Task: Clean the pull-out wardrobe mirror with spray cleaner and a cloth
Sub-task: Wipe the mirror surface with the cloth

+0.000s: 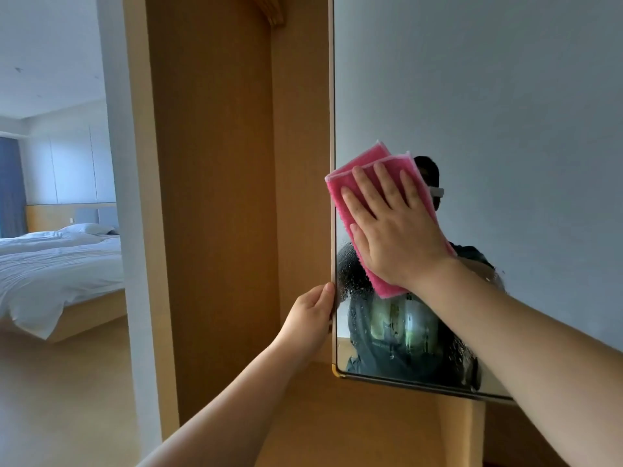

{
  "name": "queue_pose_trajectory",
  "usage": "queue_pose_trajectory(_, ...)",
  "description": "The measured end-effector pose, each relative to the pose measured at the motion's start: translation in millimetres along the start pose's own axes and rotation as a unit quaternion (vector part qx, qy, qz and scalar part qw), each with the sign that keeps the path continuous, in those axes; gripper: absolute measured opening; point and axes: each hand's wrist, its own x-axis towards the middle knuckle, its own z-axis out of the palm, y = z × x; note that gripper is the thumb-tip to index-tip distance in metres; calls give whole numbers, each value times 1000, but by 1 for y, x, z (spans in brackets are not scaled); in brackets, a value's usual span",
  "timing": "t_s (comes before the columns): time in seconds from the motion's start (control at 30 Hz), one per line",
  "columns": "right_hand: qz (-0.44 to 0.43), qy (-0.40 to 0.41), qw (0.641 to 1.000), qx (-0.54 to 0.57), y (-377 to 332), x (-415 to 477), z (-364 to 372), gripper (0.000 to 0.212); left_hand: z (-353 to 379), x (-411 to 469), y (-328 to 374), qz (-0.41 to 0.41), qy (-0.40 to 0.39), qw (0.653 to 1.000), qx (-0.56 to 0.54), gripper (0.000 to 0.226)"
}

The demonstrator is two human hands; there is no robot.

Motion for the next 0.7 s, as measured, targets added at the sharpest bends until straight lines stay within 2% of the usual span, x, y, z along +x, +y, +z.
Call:
queue_pose_trajectory(0.27,28,6,999,-15,-13,-3,9,59,0,3,-3,-10,-5,1000,-21,56)
queue_pose_trajectory(0.7,64,1,997,36,-45,-28,24,61,-3,-10,12,-19,-30,999,-39,39)
